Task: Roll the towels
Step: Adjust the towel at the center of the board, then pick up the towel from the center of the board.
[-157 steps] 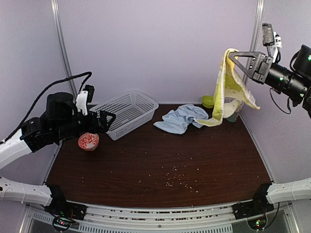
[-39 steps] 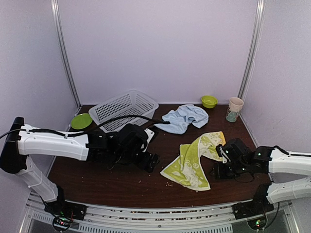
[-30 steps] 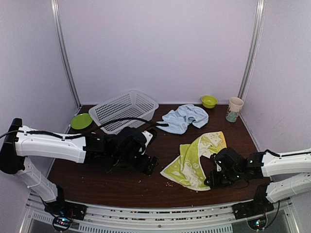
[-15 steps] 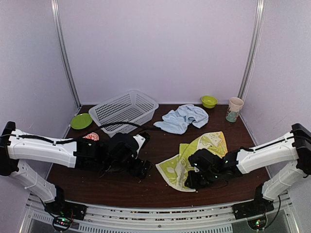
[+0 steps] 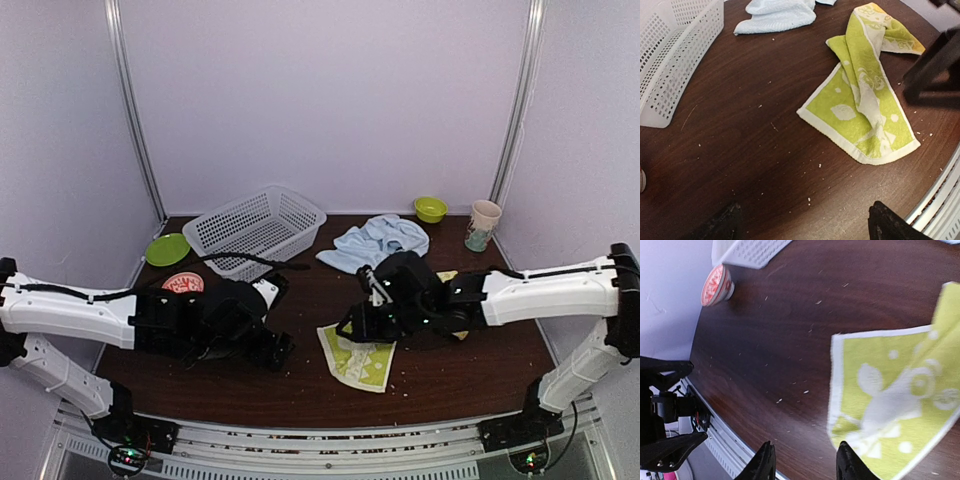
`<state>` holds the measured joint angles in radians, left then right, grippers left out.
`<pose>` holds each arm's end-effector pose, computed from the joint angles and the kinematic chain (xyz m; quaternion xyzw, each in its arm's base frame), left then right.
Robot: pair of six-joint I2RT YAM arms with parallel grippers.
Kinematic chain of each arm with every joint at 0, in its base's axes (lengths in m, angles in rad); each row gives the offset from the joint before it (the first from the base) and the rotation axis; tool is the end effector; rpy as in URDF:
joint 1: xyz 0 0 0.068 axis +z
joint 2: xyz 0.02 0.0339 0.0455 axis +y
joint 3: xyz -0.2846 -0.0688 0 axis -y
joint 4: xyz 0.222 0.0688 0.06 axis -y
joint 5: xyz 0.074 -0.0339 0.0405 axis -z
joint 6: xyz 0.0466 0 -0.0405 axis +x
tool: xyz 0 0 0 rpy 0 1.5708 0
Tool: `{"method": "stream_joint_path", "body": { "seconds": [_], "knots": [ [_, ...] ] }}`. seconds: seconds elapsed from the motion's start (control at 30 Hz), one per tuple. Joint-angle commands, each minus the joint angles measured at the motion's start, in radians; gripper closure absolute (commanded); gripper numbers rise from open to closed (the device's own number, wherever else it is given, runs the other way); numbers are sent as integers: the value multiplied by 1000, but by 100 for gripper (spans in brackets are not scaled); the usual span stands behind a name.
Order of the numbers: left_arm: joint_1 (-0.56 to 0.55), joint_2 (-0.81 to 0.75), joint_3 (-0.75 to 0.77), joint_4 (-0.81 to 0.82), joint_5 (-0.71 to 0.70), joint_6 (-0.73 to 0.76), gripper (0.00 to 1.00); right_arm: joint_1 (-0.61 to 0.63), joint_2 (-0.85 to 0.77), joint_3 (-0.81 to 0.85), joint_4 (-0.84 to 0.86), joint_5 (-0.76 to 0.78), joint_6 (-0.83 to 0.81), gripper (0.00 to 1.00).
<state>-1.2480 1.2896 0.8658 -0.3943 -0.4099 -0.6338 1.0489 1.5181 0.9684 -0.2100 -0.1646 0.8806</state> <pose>0.0962 -0.2292 0.2651 0.2040 0.8906 -0.1793 0.3649 0.1492 0.2748 0.2503 -0.1093 0.9098 0.3662 0.1619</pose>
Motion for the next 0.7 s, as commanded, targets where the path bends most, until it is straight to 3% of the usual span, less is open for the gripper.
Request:
{"method": "stream_joint_path", "body": {
  "seconds": [0.0,0.1,0.27,0.47,0.67],
  "knots": [
    [-32,143,147,0,5,81,12,-125,-284,-169,-171,172,-64,58],
    [-70,295,300,-14,36,164,17,-224,-487,-269,-259,264,-95,57],
    [-132,541,553,-75,146,272,32,-409,-702,-387,-330,226,-144,58],
    [-156,730,716,-135,315,282,38,-473,-779,-400,-378,204,-186,58],
    [-156,839,804,-177,319,275,38,-496,-815,-376,-407,208,-207,58]
  ]
}}
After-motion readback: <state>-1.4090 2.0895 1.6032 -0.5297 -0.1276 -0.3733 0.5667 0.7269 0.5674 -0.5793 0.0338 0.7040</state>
